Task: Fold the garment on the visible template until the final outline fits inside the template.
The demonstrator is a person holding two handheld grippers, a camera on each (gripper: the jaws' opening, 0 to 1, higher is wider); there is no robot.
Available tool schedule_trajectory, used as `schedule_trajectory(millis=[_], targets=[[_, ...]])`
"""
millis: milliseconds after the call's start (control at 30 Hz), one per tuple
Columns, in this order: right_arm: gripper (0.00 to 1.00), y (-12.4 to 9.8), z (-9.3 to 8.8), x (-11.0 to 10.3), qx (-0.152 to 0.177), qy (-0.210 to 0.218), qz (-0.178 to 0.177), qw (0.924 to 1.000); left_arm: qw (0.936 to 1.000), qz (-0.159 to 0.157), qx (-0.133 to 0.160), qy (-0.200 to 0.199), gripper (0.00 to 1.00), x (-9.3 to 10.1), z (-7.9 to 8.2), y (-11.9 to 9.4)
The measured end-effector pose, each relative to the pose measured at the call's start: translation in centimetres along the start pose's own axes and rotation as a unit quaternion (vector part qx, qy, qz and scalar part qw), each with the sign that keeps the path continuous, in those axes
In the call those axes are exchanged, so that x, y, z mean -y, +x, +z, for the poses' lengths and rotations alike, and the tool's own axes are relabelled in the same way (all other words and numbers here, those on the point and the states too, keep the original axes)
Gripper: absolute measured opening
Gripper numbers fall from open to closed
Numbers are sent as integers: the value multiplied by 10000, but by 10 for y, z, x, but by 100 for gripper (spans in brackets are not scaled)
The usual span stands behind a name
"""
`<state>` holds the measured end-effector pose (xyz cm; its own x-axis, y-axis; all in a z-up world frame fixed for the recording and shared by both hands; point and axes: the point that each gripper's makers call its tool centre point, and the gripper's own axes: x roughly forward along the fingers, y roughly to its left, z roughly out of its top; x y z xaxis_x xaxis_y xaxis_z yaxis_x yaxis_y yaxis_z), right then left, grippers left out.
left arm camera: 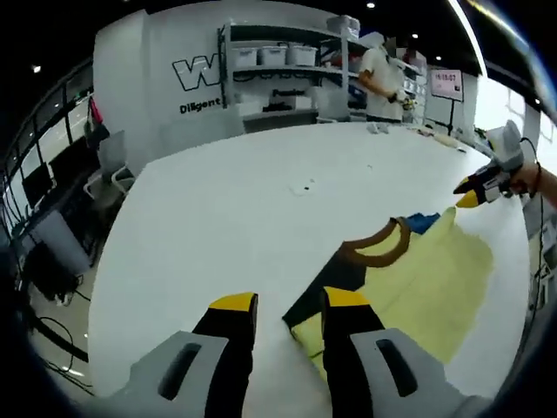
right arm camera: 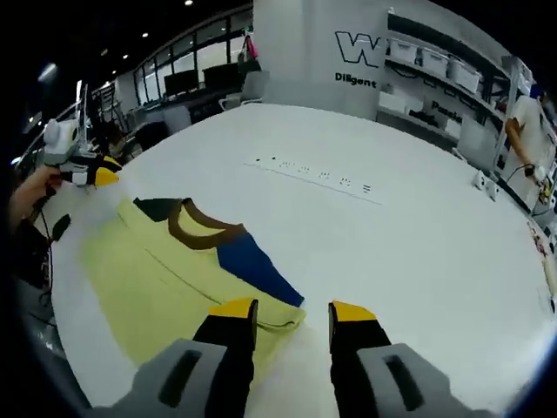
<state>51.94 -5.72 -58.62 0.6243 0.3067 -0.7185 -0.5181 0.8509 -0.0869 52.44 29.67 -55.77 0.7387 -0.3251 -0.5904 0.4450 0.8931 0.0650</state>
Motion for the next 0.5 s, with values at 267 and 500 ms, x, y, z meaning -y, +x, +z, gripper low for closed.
schedule_trajectory(millis=[267,500], targets=[[41,3,-10,-8,-154,-1319,78,9911,9944,-318,-9,1008,44,13,-16,2],[40,8,-17,-8,-191,-1649,87,9861,9794,-458,-249,1949,46,16,-32,8]])
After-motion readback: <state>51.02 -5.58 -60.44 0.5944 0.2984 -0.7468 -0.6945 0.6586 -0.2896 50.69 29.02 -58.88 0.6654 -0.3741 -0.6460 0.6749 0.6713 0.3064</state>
